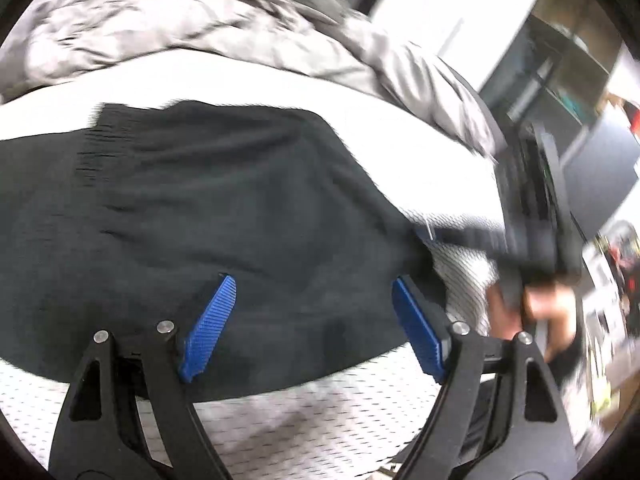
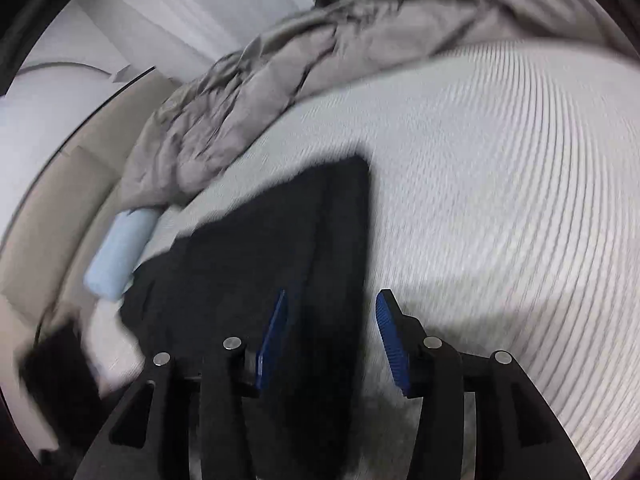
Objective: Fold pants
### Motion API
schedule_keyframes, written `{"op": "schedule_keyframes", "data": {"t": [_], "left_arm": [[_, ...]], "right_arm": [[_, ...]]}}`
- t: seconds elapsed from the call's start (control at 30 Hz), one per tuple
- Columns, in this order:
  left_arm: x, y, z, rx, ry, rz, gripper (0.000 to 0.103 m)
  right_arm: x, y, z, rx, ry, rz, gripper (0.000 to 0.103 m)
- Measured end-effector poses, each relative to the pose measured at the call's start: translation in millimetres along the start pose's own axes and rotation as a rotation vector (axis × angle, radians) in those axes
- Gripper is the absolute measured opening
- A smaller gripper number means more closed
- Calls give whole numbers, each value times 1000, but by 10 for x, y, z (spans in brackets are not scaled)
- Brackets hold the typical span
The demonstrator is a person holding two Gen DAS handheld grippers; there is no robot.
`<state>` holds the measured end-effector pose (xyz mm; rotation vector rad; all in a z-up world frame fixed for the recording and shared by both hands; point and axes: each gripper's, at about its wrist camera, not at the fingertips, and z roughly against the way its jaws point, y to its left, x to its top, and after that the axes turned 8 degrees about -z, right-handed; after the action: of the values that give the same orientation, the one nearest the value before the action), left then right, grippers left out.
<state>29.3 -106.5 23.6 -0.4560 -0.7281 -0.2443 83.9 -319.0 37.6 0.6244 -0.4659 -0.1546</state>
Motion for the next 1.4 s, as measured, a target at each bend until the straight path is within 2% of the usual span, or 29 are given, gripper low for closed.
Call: {"op": "schedule_keyframes", "data": {"t": [0.03, 0.1, 0.13, 0.17, 0.2, 0.27, 0.33, 0.37, 0.43, 0.5, 0.57, 0.67, 0.73, 0.77, 0.8, 0.83, 0.9, 0.93, 1.0, 1.03, 1.1, 1.2, 1.23, 1.3, 1.4], "left_arm": [[-10, 86, 28, 18, -2, 15, 79], [-45, 250, 44, 15, 8, 40, 77], [-46, 303, 32, 4, 11, 44, 76], [-67, 322, 39, 0, 15, 40, 76], [-57, 329, 30, 5, 16, 31, 76], [-72, 295, 47, 29, 16, 0, 76], [-71, 239, 70, 52, 20, -22, 76], [-91, 164, 110, 51, 14, -51, 76], [-91, -92, 283, 49, -46, -158, 77], [-47, -198, 312, 80, -71, -214, 80], [27, -181, 226, 113, -53, -203, 80], [160, 45, -72, 182, 18, -98, 80], [163, 184, -258, 229, 80, -65, 79], [152, 230, -330, 252, 99, -65, 79], [158, 228, -357, 257, 95, -79, 79], [172, 212, -370, 261, 91, -94, 79], [160, 173, -370, 266, 91, -116, 79], [141, 168, -362, 268, 88, -121, 79], [106, 168, -330, 279, 93, -125, 79], [94, 170, -297, 283, 89, -126, 79], [77, 182, -177, 275, 69, -117, 79], [34, 74, 90, 250, 0, -119, 79], [32, 40, 104, 246, -6, -136, 77], [17, -40, 16, 240, 25, -182, 65], [-25, -72, -112, 187, 79, -199, 32]], "right_arm": [[-115, -23, -45, -5, 29, 4, 47], [-196, -11, -26, -4, 12, 47, 45], [-194, 5, -9, 3, 21, 70, 38], [-193, -9, 26, 24, 30, 74, 23], [-181, -19, 63, 41, 31, 73, 22], [-194, -50, 162, 22, 9, 88, 23], [-198, -86, 158, -17, 17, 98, 30], [-197, -115, 118, -41, 40, 94, 37], [-187, -132, 135, -45, 39, 90, 38], [-187, -84, 190, -37, 12, 106, 39], [-163, -115, 236, 7, -16, 81, 42], [-40, -170, 39, 56, 12, -9, 42], [33, -161, -138, 61, 43, -25, 33], [70, -130, -187, 46, 43, -7, 24], [109, -52, -190, 30, 22, 38, 17], [159, -10, -157, 39, -10, 60, 16], [234, 52, -57, 61, -61, 89, 16], [238, 49, -86, 9, -46, 101, 18], [242, 15, -293, -88, 44, 101, 29], [224, -25, -331, -91, 66, 76, 29], [214, -9, -192, -71, 25, 70, 30], [164, 62, 190, -106, -127, 101, 31], [99, 103, 312, -128, -183, 118, 31], [-12, 223, 324, -109, -190, 167, 31], [-231, 518, 146, -75, -130, 305, 31]]}}
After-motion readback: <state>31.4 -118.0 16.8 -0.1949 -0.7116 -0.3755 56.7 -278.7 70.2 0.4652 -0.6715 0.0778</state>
